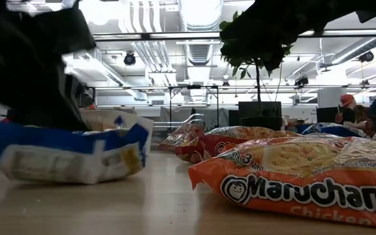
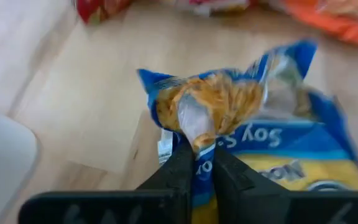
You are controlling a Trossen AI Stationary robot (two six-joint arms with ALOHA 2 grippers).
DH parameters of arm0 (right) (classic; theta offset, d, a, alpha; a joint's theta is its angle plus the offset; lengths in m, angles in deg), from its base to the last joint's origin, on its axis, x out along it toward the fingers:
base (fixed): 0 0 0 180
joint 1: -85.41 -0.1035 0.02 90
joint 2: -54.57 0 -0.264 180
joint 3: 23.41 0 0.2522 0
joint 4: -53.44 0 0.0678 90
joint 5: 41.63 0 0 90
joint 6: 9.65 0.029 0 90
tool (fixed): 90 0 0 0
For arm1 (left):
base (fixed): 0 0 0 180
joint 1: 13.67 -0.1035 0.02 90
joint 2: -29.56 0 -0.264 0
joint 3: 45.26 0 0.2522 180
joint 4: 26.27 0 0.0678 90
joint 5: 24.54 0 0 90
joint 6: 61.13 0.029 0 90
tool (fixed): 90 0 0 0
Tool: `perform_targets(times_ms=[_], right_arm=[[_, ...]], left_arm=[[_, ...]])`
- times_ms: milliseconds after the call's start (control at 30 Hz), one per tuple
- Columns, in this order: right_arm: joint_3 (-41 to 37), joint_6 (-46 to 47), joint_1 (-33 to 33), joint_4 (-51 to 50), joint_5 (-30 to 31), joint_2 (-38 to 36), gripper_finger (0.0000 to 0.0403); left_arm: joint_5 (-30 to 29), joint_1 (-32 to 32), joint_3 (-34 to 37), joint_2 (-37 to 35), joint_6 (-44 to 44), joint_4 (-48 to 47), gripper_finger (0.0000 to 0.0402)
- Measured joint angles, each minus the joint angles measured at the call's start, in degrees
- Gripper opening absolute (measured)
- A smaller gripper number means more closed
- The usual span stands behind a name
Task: Sort Maruchan noodles
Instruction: Put the blue noodle pack into the white bin
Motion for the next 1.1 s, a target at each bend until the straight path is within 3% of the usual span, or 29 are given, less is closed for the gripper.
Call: perform_targets(times_ms=[100,300,500,600,733,1000,1100], right_arm=[[0.0,0.0,-0.01,-0.04,-0.02,0.0,0.0164],[0.0,-0.04,-0.63,-0.08,-0.12,0.02,0.0164],[0.0,-0.02,-1.51,-0.07,-0.03,0.02,0.0164],[0.0,0.0,-1.53,-0.04,-0.01,0.02,0.0164],[0.0,-0.03,-1.49,-0.04,0.24,0.04,0.0164],[0.0,-0.37,-1.47,-0.04,0.43,0.04,0.0164],[0.0,-0.91,-1.46,-0.02,0.45,0.04,0.0164]], left_arm=[[-0.17,-0.02,-2.21,-4.8,6.27,-3.0,0.0008],[-1.69,0.02,-7.51,-15.33,31.83,-8.3,0.0006],[-22.76,-1.64,-9.67,-22.53,45.85,-25.33,0.0006],[-27.5,-5.09,-8.37,-24.62,46.78,-30.12,0.0006],[-27.59,-12.09,-5.92,-25.4,47.6,-32.22,0.0006],[-27.51,-26.84,-0.89,-23.19,57.61,-28.14,0.0007],[-24.25,-30.68,-0.49,-22.37,59.32,-25.95,0.0007]])
